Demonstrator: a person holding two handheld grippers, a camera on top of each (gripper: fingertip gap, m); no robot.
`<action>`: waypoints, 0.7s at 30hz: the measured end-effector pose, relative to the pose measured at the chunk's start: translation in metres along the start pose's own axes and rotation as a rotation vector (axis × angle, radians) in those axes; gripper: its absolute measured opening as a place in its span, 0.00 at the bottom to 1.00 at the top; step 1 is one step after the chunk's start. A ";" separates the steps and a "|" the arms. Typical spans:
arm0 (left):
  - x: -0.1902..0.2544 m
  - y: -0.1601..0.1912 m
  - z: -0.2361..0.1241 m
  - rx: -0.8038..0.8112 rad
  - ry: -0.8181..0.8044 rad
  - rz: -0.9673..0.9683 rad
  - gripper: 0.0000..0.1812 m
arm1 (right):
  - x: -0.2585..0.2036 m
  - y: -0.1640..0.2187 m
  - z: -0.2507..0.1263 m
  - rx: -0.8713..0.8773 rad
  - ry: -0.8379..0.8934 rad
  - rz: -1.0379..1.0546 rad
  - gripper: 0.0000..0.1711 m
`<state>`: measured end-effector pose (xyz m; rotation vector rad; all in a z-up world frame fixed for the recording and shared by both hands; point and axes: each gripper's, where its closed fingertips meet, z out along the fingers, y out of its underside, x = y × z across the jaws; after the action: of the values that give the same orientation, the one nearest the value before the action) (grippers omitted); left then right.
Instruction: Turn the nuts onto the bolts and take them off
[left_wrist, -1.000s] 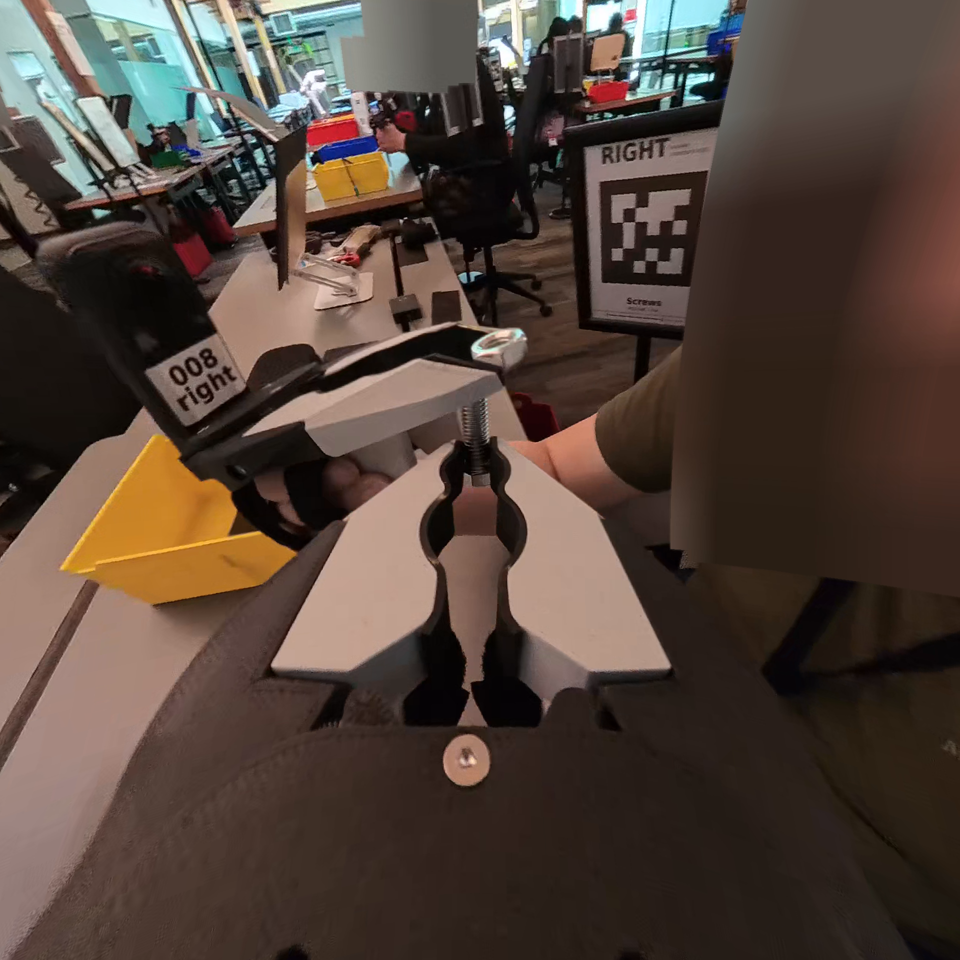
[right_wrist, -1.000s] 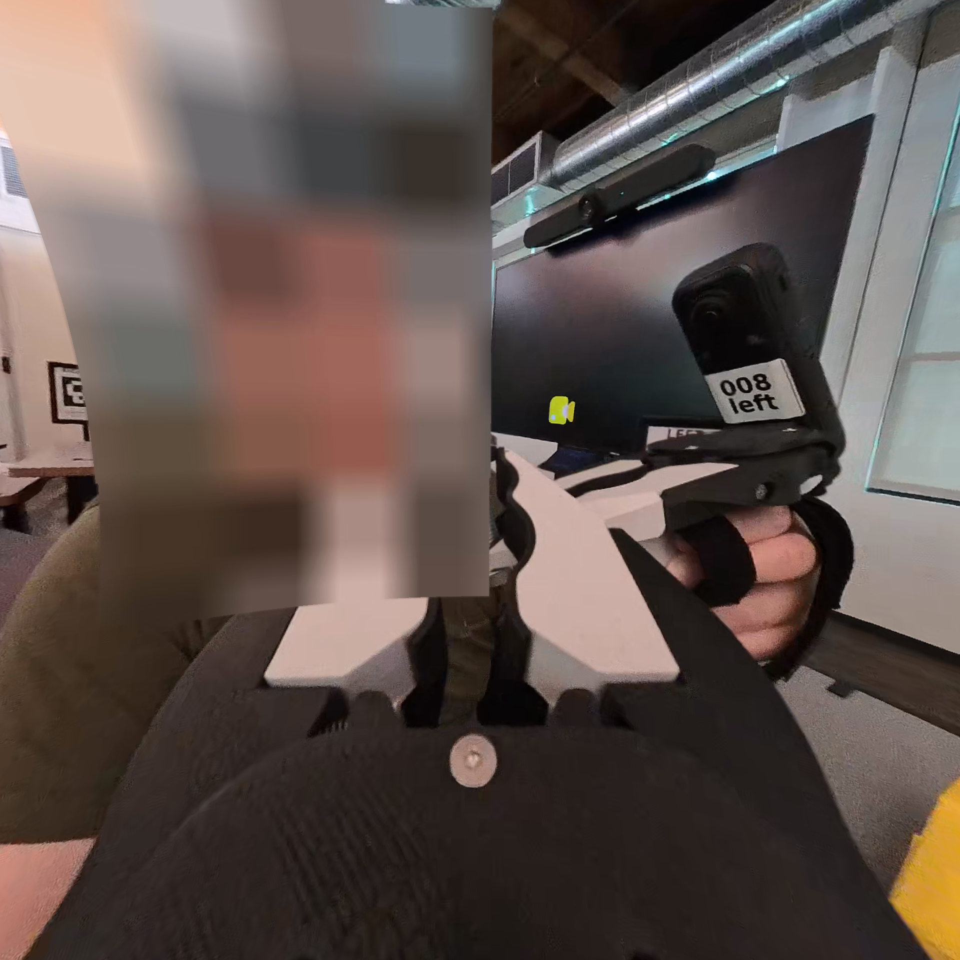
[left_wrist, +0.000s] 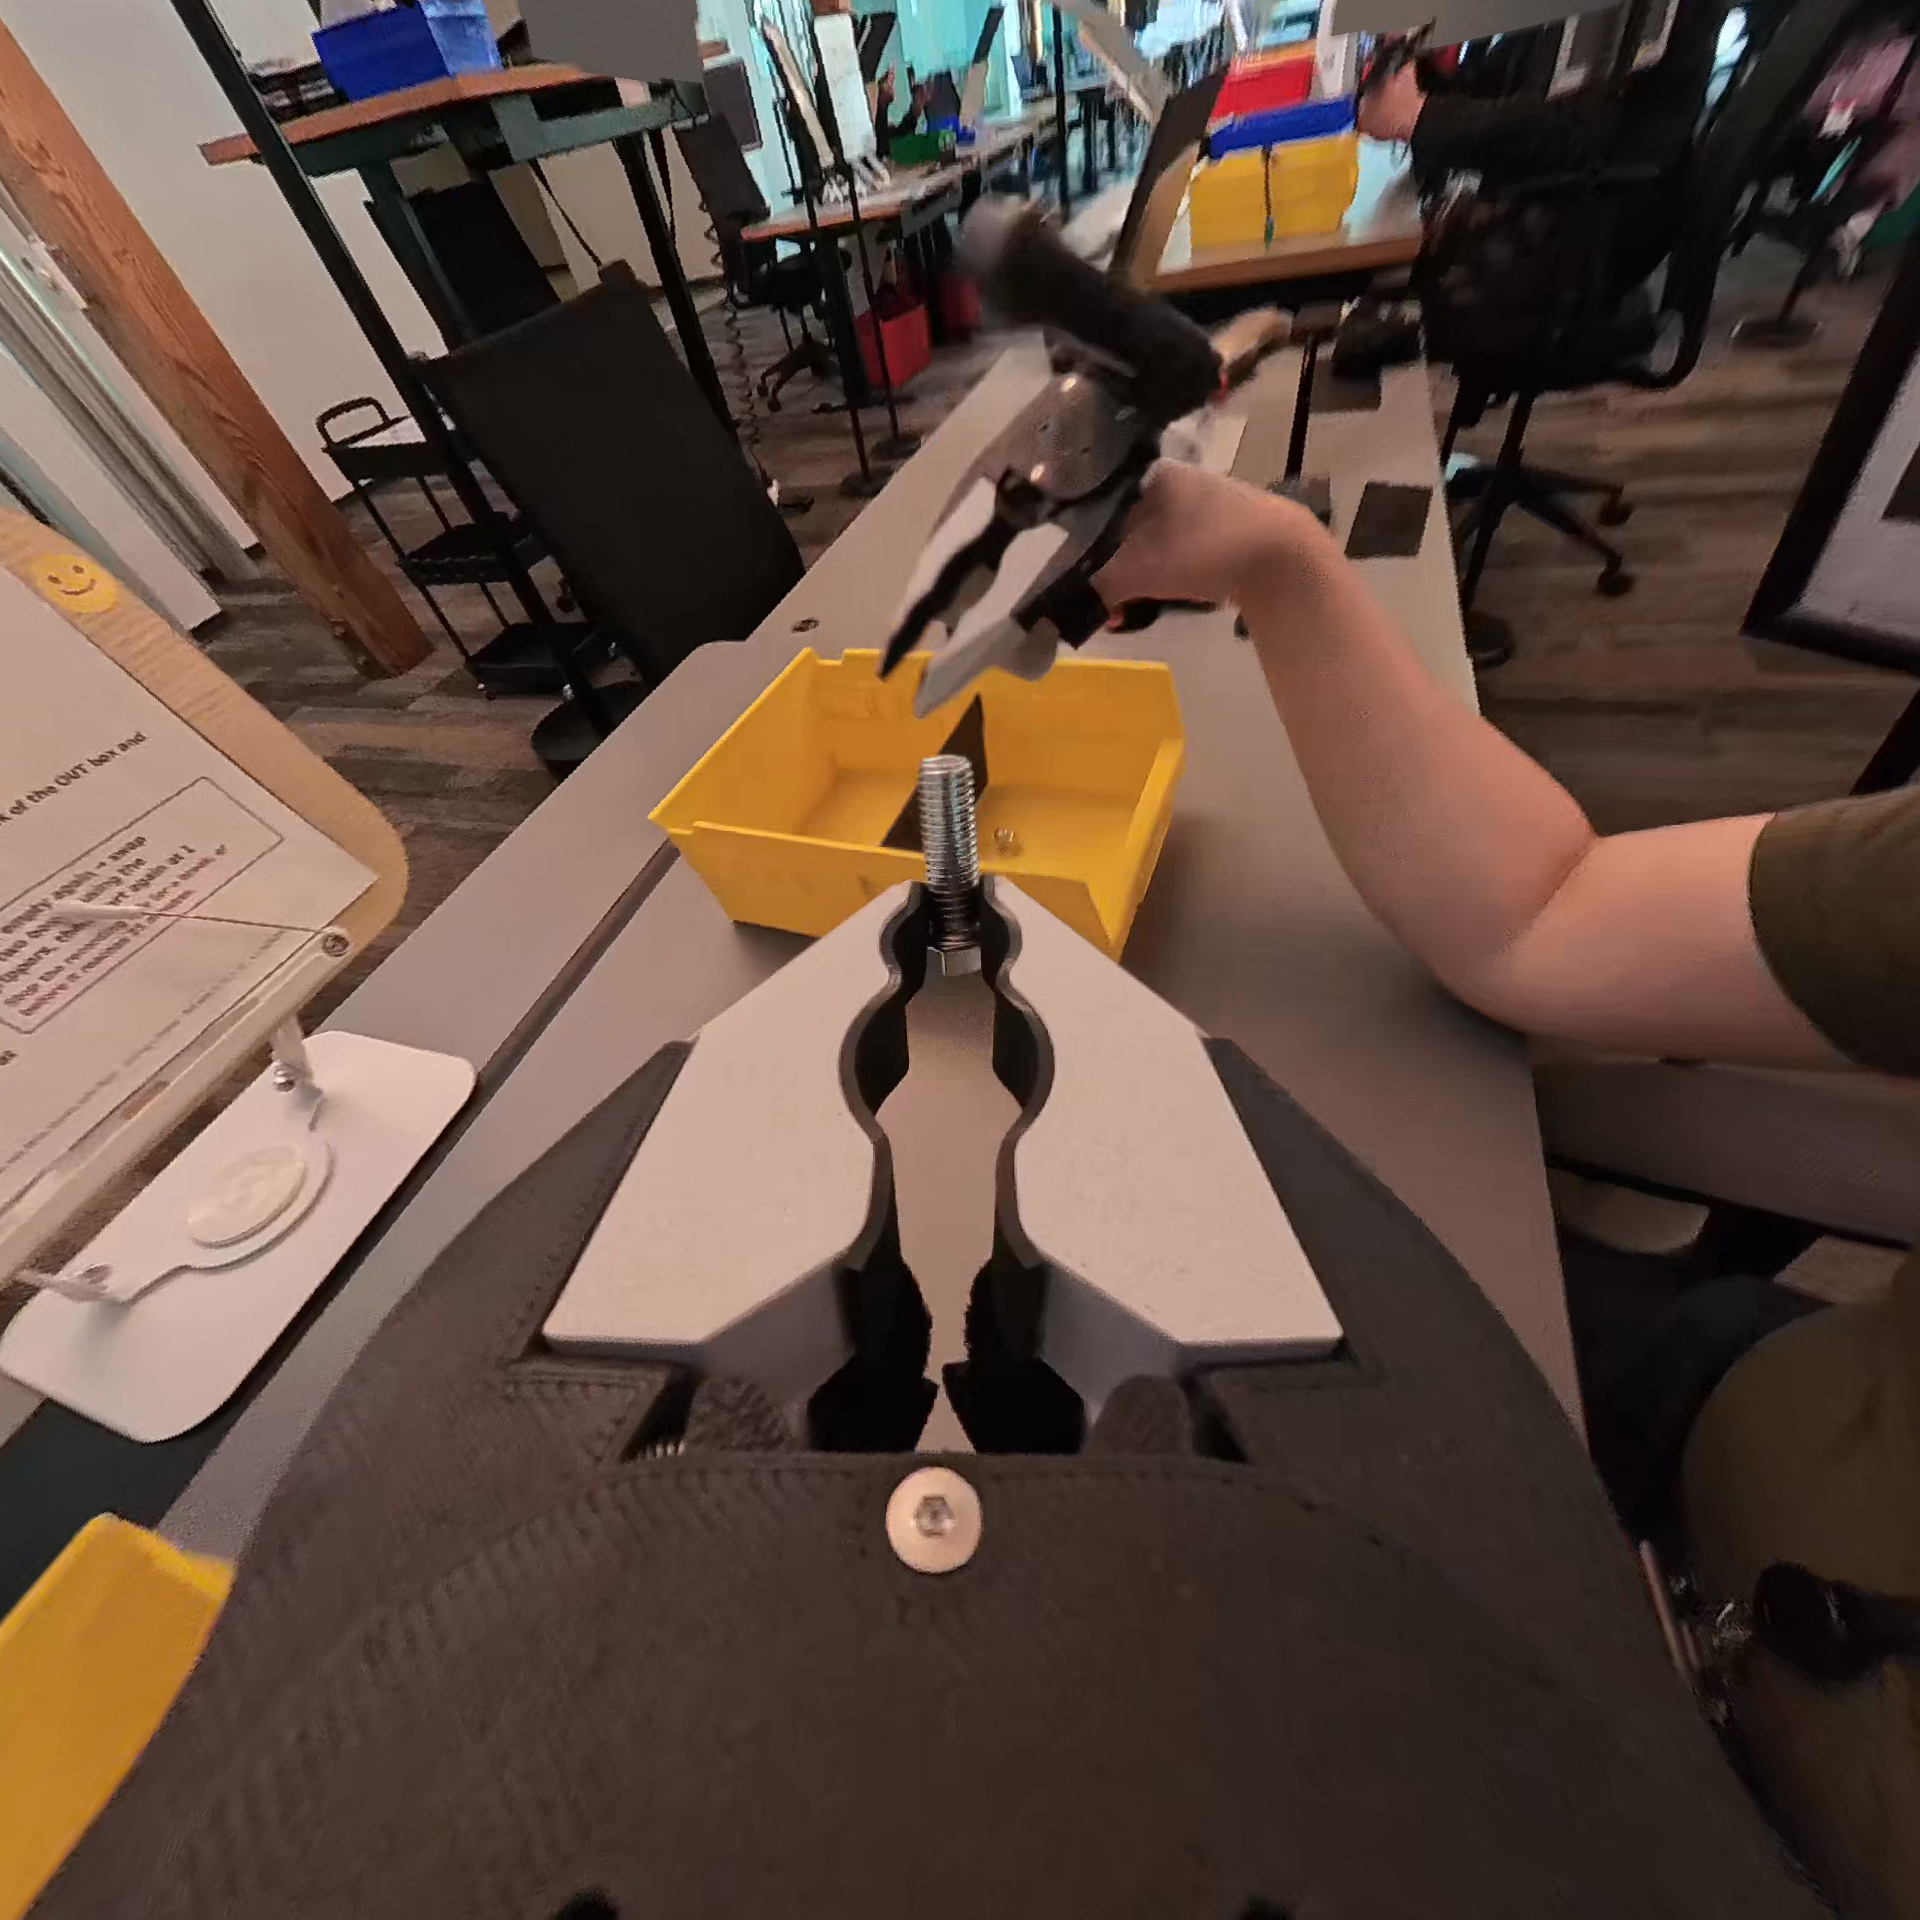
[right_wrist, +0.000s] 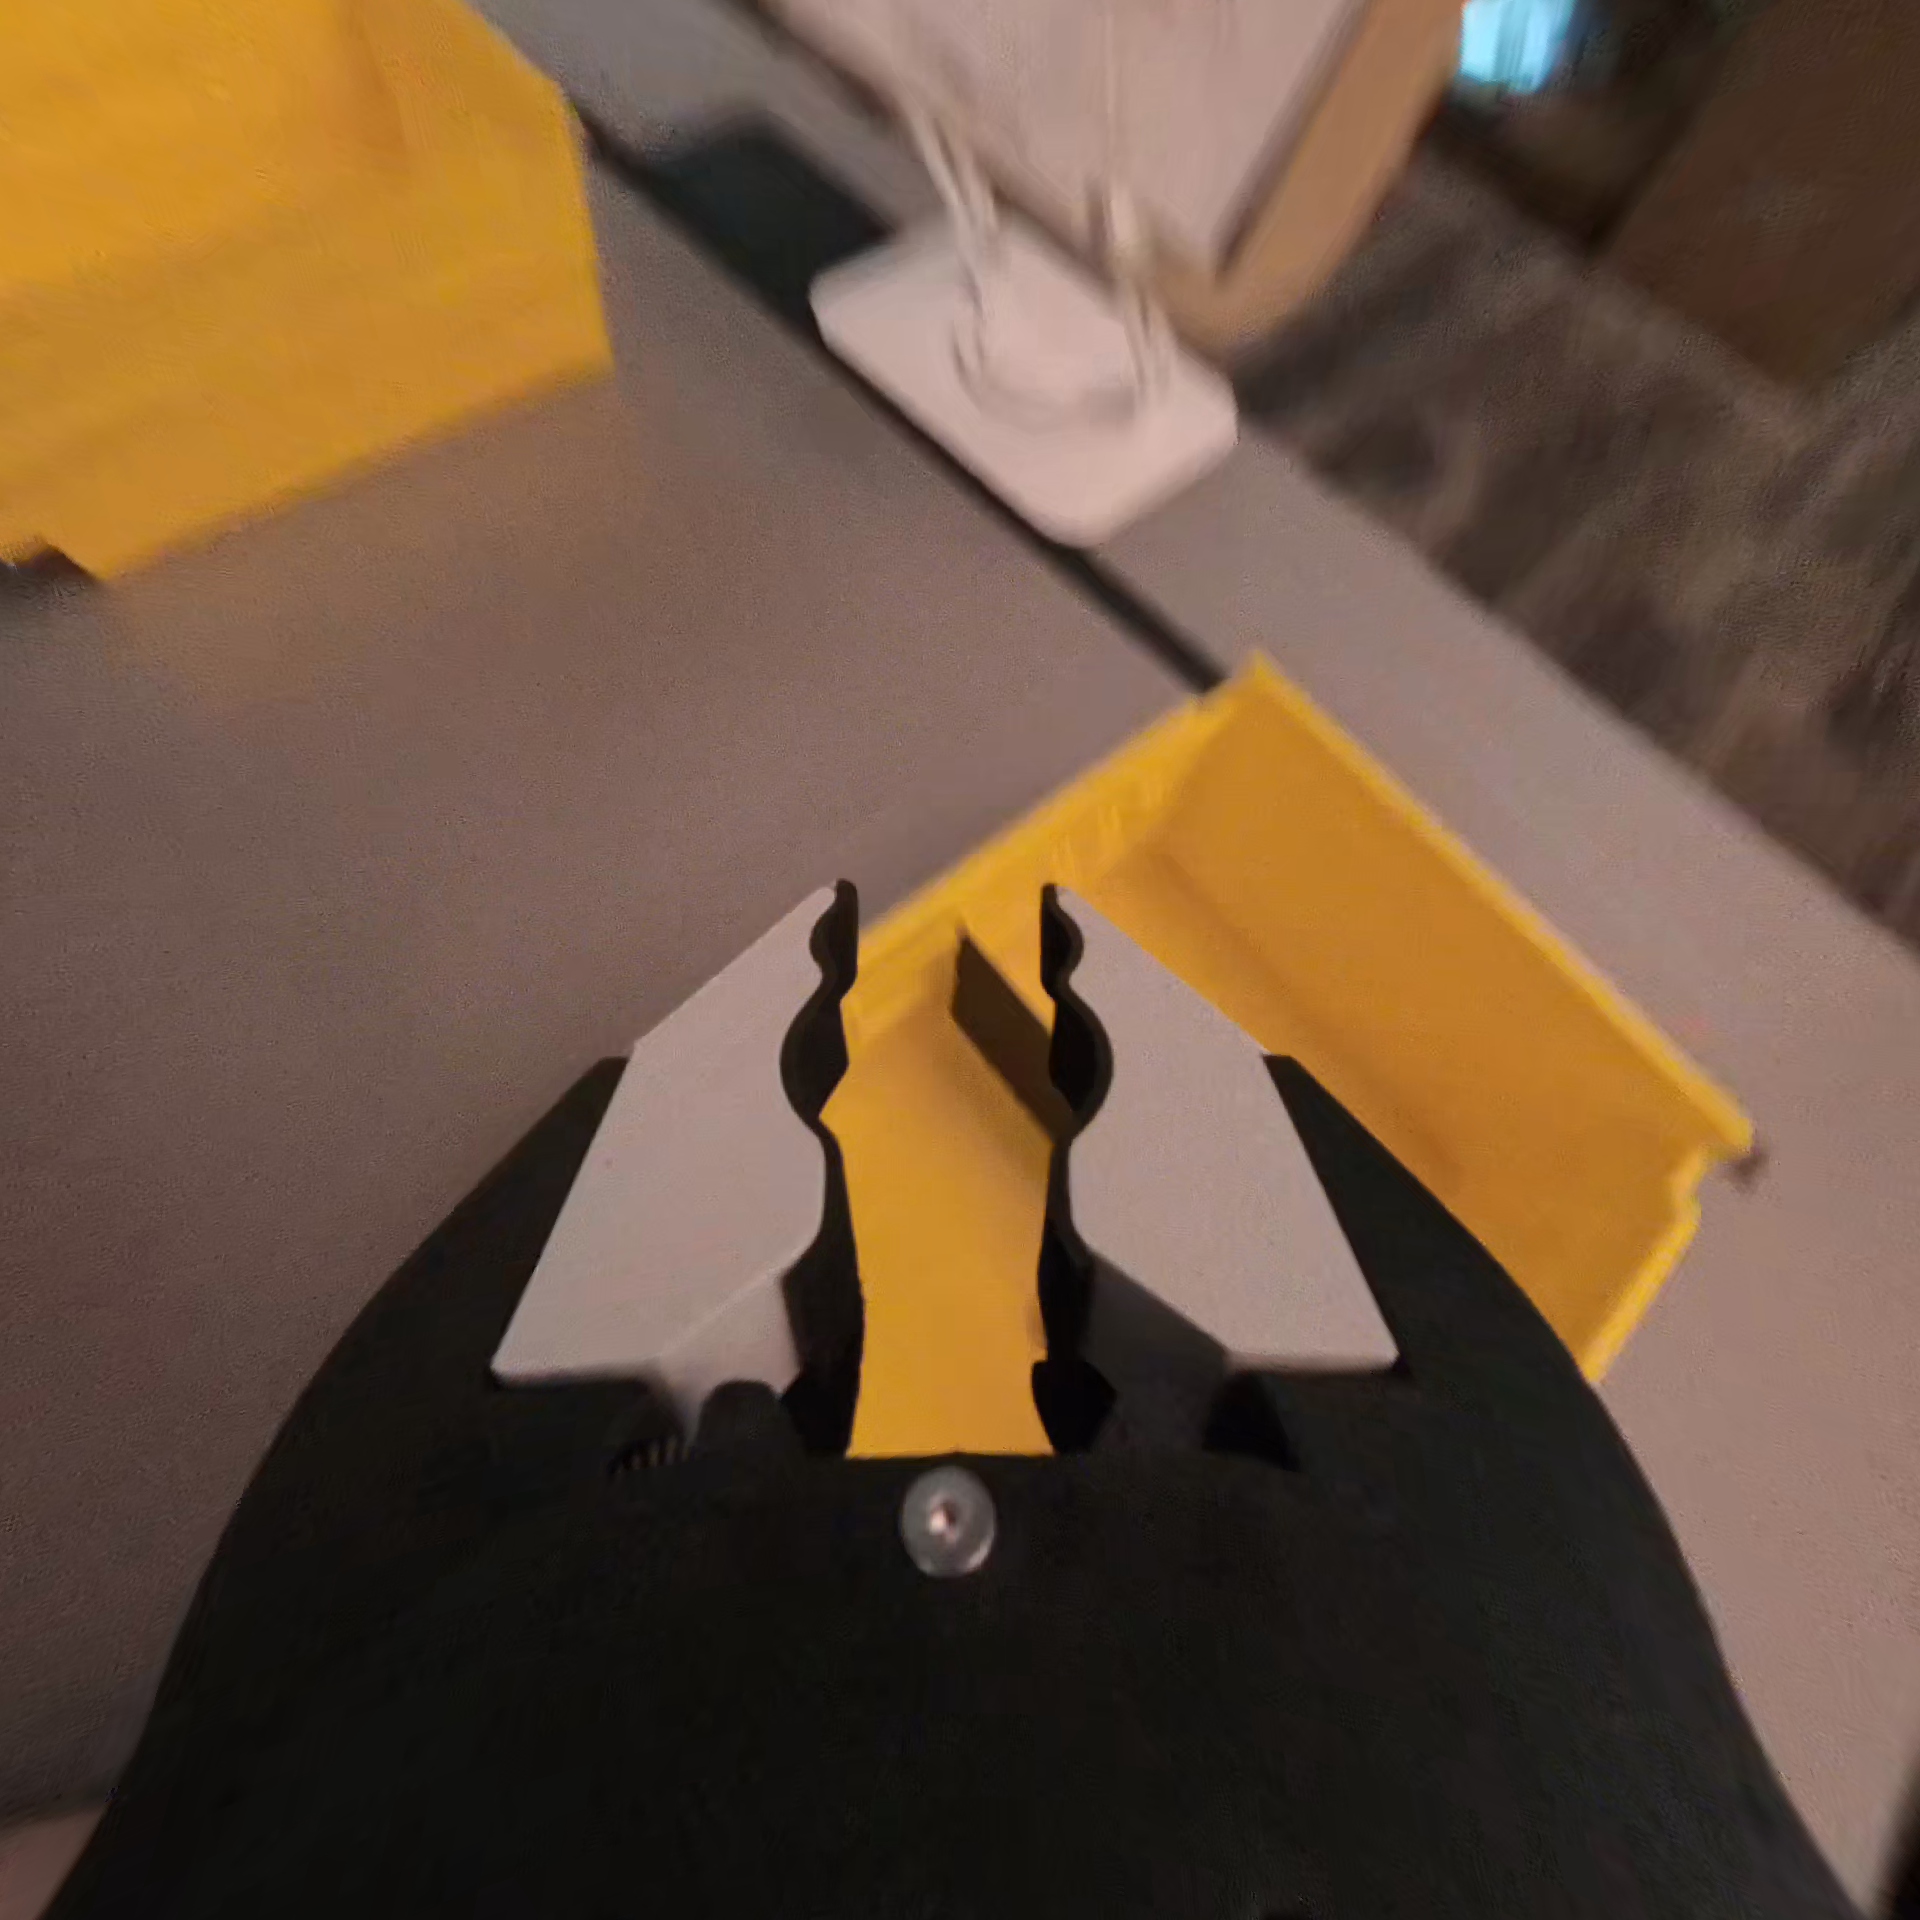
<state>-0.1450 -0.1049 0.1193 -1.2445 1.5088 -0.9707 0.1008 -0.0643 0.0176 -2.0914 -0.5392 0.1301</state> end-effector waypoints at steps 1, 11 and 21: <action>-0.001 -0.001 0.002 0.020 0.011 -0.023 0.04 | -0.023 -0.045 -0.012 0.208 -0.057 -0.062 0.22; -0.003 -0.016 0.004 0.172 0.108 -0.169 0.04 | -0.198 -0.176 -0.069 0.888 -0.807 -0.024 0.18; -0.002 -0.016 0.002 0.175 0.128 -0.178 0.04 | -0.225 -0.168 -0.023 0.711 -0.933 0.047 0.04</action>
<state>-0.1384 -0.1062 0.1345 -1.2242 1.3930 -1.2933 -0.1493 -0.1006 0.1434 -1.2493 -0.8254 1.1788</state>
